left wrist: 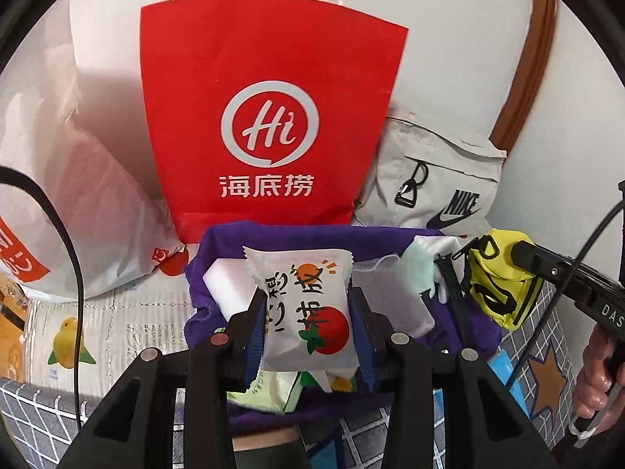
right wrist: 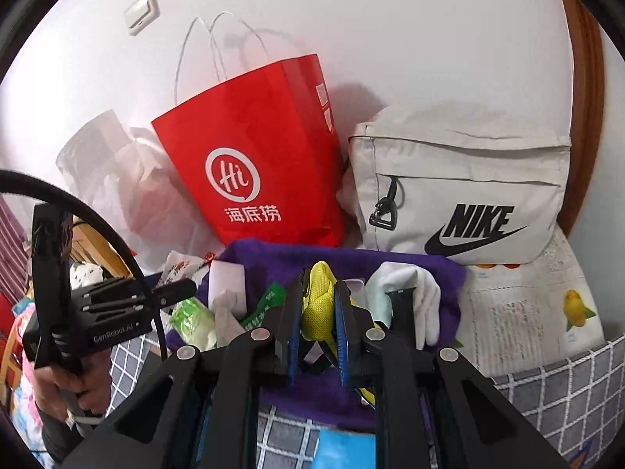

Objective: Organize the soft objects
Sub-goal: 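Carry the snack packet with the left gripper while the right gripper carries the yellow pouch to the towel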

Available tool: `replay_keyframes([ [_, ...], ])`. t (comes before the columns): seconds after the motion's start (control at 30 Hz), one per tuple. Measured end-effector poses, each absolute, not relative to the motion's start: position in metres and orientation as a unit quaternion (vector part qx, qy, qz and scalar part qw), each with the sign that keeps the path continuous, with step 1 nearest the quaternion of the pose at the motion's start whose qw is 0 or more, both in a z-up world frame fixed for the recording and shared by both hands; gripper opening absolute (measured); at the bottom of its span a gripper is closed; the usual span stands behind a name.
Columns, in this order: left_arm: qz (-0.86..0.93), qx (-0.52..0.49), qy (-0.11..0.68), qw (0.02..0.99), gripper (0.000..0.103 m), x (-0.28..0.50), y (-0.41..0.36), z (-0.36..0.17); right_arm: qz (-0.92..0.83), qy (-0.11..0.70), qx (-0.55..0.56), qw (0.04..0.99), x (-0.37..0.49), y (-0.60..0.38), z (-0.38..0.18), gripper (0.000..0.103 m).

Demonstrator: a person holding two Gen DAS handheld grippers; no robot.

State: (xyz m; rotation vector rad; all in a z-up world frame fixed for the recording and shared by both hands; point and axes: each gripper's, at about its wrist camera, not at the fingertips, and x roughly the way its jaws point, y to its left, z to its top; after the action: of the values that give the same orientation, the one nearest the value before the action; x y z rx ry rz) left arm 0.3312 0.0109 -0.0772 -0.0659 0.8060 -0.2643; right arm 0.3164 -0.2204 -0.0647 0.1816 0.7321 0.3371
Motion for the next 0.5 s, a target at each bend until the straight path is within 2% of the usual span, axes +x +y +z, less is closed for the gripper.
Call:
replay_keyframes([
  [0.5, -0.125, -0.035, 0.41, 0.903, 0.038, 0.344, 0.013, -0.102, 0.167, 0.391, 0.08, 0.902, 0.349, -0.213, -0.096, 0.016],
])
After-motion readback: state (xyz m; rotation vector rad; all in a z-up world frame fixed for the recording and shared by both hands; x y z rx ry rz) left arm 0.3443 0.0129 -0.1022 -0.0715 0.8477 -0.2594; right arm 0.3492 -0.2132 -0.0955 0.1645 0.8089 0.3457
